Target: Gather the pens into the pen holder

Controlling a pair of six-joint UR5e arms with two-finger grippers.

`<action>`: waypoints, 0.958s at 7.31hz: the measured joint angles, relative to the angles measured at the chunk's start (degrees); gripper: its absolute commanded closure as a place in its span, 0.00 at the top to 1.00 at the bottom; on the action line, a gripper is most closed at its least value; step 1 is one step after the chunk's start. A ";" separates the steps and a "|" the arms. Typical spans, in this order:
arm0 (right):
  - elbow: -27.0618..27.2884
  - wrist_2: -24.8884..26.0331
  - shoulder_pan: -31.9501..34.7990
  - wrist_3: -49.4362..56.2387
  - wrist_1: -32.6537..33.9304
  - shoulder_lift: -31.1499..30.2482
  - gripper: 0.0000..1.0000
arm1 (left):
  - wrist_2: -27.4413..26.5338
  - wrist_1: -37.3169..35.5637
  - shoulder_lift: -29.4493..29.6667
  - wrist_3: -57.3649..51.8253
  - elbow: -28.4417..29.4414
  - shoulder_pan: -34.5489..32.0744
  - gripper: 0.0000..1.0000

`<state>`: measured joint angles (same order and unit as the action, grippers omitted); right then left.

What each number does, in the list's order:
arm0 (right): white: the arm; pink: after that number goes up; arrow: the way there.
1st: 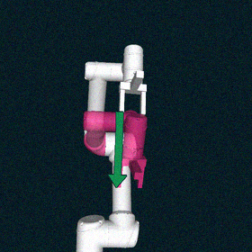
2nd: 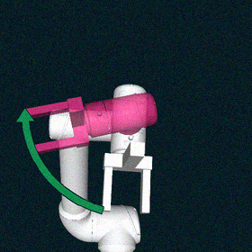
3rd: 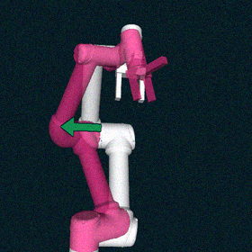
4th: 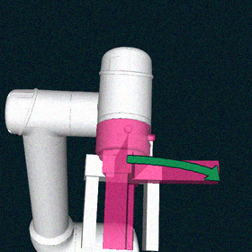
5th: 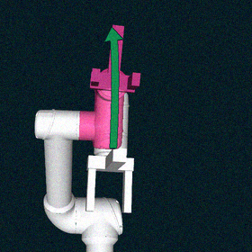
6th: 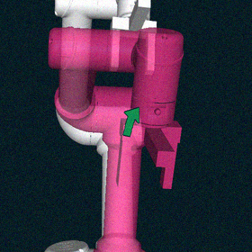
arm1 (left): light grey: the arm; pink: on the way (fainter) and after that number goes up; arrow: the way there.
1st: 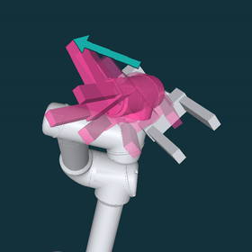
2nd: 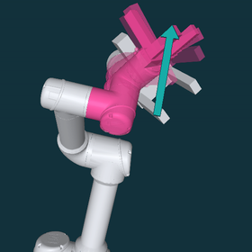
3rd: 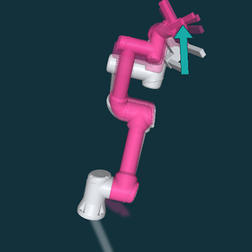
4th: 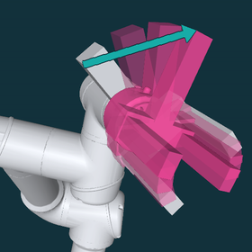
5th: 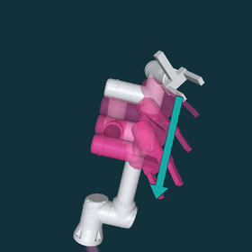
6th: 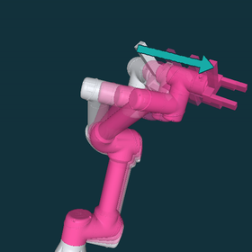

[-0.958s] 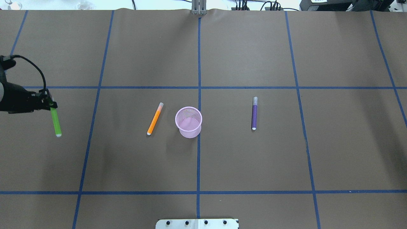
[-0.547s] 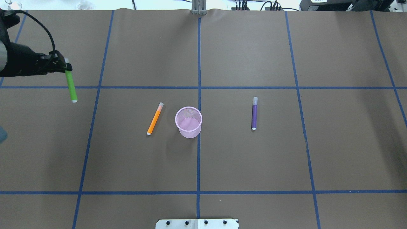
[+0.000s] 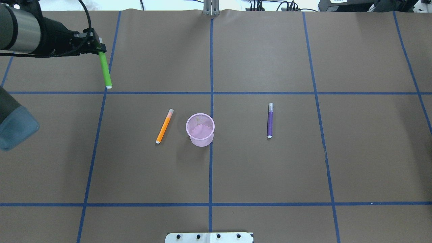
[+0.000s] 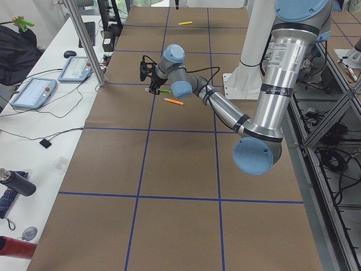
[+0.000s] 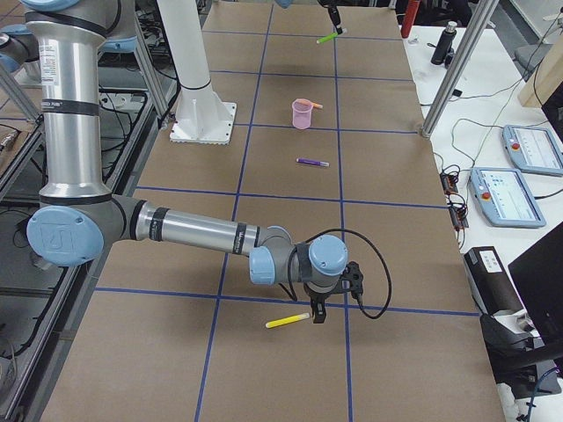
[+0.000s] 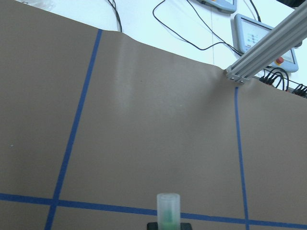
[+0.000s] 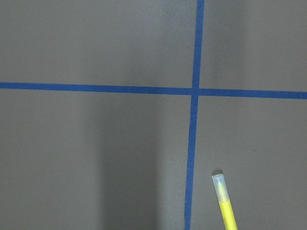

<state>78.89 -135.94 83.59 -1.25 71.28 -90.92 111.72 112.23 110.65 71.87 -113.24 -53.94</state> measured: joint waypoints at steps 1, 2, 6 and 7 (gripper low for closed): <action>-2.06 0.97 -2.02 -0.09 -3.17 0.22 0.98 | -1.67 -1.60 1.52 -0.02 0.20 1.19 0.00; -2.96 2.28 -3.45 0.07 -4.38 0.28 0.97 | -2.90 -2.28 2.42 -0.02 0.57 2.23 0.00; -5.30 3.76 -5.23 2.62 -5.03 0.22 0.87 | -3.74 -2.63 5.30 0.02 3.27 3.10 0.00; -5.77 3.74 -5.31 3.04 -5.05 0.22 0.85 | -3.75 -2.63 5.40 0.00 3.42 3.13 0.00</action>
<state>73.13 -132.20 78.28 1.79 66.23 -90.70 107.96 109.60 116.05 71.88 -109.82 -50.81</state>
